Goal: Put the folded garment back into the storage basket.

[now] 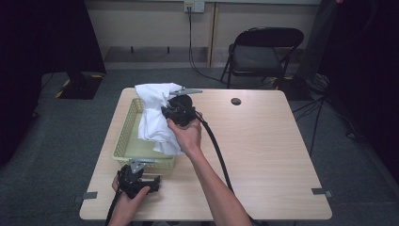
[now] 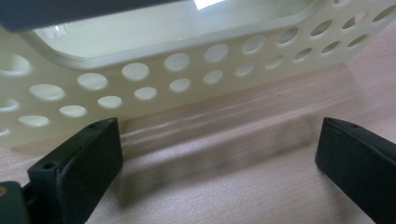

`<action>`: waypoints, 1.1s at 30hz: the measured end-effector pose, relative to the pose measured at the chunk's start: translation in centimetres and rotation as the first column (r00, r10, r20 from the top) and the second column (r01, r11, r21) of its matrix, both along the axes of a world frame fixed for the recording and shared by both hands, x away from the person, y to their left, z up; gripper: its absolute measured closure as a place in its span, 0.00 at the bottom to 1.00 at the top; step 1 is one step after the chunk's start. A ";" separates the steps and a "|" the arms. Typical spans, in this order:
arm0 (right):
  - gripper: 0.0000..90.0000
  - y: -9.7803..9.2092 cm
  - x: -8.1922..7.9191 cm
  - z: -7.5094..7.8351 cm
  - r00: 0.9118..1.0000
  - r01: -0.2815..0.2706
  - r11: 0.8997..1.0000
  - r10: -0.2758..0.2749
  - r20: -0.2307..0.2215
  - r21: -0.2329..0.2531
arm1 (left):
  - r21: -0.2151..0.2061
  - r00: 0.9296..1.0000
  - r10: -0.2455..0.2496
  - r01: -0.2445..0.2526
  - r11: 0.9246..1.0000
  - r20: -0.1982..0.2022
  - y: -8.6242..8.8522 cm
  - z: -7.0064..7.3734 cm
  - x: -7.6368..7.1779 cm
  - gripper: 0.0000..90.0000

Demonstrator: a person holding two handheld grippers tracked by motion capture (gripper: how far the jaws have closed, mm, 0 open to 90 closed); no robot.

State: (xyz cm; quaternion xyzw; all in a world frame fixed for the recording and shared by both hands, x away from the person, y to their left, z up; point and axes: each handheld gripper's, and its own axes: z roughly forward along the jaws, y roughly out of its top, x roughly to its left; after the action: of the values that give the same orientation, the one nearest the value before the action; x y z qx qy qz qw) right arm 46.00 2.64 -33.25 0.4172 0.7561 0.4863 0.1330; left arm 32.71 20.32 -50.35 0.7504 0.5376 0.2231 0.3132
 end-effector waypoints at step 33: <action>0.93 5.9 2.3 -3.2 0.998 0.045 0.999 -0.045 -0.044 -0.013 | 0.000 1.000 -0.003 0.003 1.000 0.000 0.0 0.0 0.0 0.00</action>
State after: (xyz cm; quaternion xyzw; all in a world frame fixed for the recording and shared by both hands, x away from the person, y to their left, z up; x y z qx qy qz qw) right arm 48.33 8.54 -36.49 0.4440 0.7522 0.4693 0.1298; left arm 32.69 20.34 -50.35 0.7512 0.5366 0.2224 0.3135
